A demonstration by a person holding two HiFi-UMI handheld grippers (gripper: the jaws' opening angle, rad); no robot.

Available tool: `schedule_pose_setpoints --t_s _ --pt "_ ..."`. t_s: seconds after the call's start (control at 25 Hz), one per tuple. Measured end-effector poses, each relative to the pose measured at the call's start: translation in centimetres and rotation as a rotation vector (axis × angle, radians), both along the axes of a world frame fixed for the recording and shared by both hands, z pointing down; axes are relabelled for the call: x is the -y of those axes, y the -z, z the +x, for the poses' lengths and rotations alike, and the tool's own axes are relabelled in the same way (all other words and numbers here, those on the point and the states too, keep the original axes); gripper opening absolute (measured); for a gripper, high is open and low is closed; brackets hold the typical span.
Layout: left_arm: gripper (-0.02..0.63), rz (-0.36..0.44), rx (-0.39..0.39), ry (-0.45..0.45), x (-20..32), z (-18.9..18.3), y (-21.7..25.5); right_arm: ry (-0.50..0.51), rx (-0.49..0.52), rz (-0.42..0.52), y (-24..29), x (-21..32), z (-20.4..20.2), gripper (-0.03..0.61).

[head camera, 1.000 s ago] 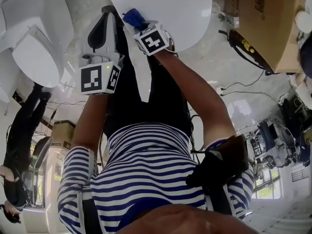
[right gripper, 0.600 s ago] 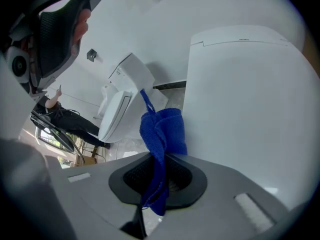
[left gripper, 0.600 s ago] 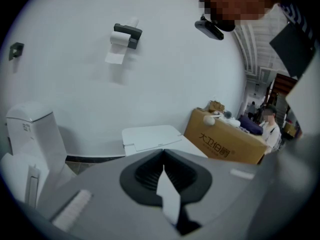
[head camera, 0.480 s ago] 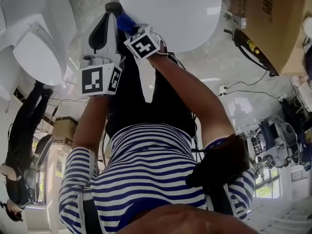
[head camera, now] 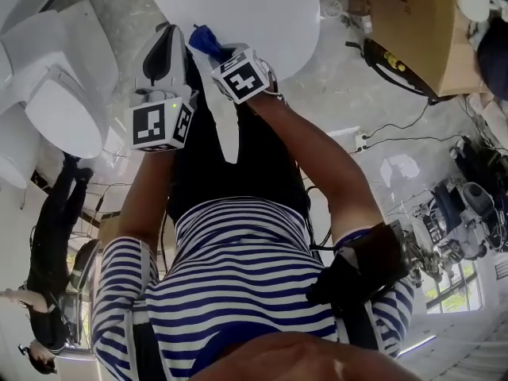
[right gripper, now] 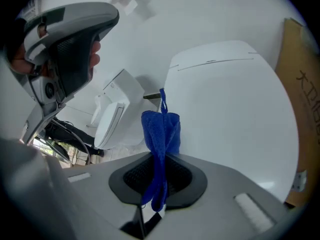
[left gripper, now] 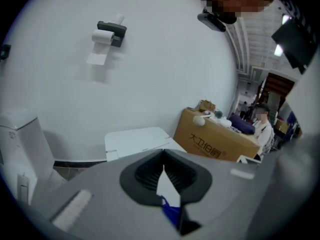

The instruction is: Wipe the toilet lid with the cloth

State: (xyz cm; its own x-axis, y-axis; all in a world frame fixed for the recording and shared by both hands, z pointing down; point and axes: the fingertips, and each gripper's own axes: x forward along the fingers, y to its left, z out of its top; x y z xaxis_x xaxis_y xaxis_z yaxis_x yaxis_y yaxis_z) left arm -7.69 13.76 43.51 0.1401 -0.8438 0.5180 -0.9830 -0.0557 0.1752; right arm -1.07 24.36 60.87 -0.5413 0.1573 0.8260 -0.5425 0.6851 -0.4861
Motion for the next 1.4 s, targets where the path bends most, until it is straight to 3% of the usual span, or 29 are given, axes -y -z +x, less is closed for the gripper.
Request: schedule_pose_setpoints --t_s 0.24,0.4,0.8,1.16,1.4 --pt "0.003 0.027 -0.02 -0.091 2.6 6.3 1.3 -0.097 -0.045 0.103 1.3 5.5 8.2 0.049" --pt "0.003 0.02 -0.025 -0.144 3.5 10.2 0.4 -0.169 -0.126 0.09 -0.2 7.2 15.2 0.049" --pt "0.003 -0.018 -0.023 -0.253 5.5 17.1 -0.6 -0.311 -0.215 0.082 -1.6 10.6 26.3 0.049" --pt "0.003 -0.038 -0.005 -0.286 5.9 18.2 -1.5 -0.325 -0.232 0.073 -4.4 11.2 27.9 0.049" --pt "0.003 -0.055 0.003 -0.265 5.3 16.0 -2.4 -0.298 -0.235 0.073 -5.9 11.0 26.2 0.049"
